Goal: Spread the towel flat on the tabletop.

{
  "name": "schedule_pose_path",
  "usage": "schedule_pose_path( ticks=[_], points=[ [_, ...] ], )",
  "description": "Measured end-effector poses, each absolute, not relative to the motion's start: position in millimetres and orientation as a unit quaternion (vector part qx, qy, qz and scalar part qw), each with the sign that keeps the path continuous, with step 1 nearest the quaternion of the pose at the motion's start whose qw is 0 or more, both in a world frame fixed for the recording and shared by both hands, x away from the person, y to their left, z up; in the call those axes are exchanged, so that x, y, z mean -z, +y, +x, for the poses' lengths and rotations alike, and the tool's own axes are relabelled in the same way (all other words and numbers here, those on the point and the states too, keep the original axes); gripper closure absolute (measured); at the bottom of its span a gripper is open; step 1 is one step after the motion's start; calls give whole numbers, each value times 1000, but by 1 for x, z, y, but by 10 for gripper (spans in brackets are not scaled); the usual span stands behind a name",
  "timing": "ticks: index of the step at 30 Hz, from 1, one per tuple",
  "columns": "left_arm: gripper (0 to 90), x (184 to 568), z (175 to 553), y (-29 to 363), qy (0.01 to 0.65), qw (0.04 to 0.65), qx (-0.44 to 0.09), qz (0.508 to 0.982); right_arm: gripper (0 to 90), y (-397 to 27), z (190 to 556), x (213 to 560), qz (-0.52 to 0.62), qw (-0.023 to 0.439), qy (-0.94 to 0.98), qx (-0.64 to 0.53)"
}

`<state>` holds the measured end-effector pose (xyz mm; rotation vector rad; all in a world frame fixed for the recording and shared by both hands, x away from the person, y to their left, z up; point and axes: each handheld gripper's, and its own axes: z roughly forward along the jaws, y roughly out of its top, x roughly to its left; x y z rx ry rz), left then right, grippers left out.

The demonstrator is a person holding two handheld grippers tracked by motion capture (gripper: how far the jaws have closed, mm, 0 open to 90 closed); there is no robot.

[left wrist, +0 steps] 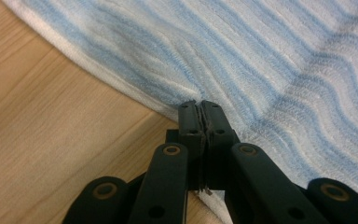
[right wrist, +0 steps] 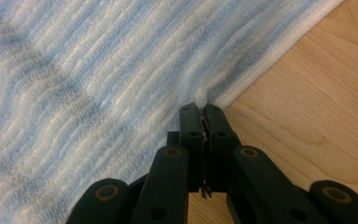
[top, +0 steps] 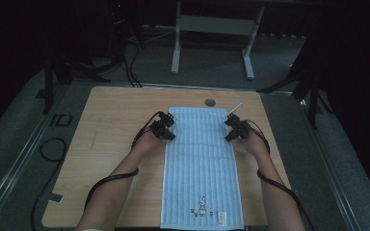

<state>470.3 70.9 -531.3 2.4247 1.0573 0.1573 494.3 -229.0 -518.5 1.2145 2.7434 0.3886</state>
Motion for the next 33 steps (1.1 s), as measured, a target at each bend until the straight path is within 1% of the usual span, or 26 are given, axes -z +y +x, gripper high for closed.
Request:
schedule_pose_path(
  ticks=[2, 4, 6, 8, 9, 11, 14, 15, 18, 21, 23, 24, 25, 26, 28, 30, 32, 33],
  points=[
    [882, 530, 470, 72, 385, 241, -59, 889, 881, -229, 494, 518, 400, 59, 906, -129],
    [883, 521, 470, 78, 386, 257, -54, 884, 882, -232, 492, 510, 399, 63, 904, -143],
    [882, 512, 468, 82, 382, 262, -63, 884, 882, -234, 490, 503, 396, 68, 903, -153],
    [882, 507, 467, 85, 380, 270, -56, 883, 883, -235, 489, 499, 394, 72, 902, -159],
    [882, 497, 462, 90, 373, 276, -69, 883, 883, -235, 487, 495, 392, 75, 902, -164],
    [881, 487, 454, 92, 358, 277, -74, 889, 883, -238, 479, 480, 381, 82, 901, -190],
    [880, 475, 437, 96, 335, 276, -87, 897, 883, -240, 463, 465, 364, 92, 901, -216],
    [880, 470, 428, 97, 329, 276, -99, 898, 883, -240, 458, 463, 358, 94, 903, -219],
    [878, 467, 407, 98, 314, 278, -97, 903, 882, -240, 435, 456, 334, 103, 910, -224],
    [876, 472, 387, 98, 306, 275, -80, 908, 882, -241, 410, 458, 318, 101, 915, -228],
    [872, 476, 376, 98, 292, 267, -62, 916, 881, -242, 397, 465, 311, 95, 918, -227],
    [865, 478, 371, 98, 293, 269, -55, 916, 871, -244, 392, 469, 310, 85, 919, -227],
    [843, 478, 368, 99, 288, 268, -56, 918, 841, -245, 387, 474, 311, 67, 921, -224],
    [802, 477, 365, 101, 289, 269, -64, 916, 768, -247, 384, 477, 310, 62, 923, -219],
    [777, 474, 365, 105, 295, 271, -74, 913, 762, -251, 382, 480, 319, 81, 921, -209],
    [721, 472, 367, 109, 305, 274, -81, 908, 751, -254, 383, 478, 325, 84, 918, -213],
    [709, 476, 369, 109, 310, 285, -62, 905, 772, -252, 384, 477, 331, 88, 914, -216],
    [709, 480, 369, 106, 305, 282, -59, 908, 774, -248, 384, 478, 327, 81, 915, -221]
  ],
)
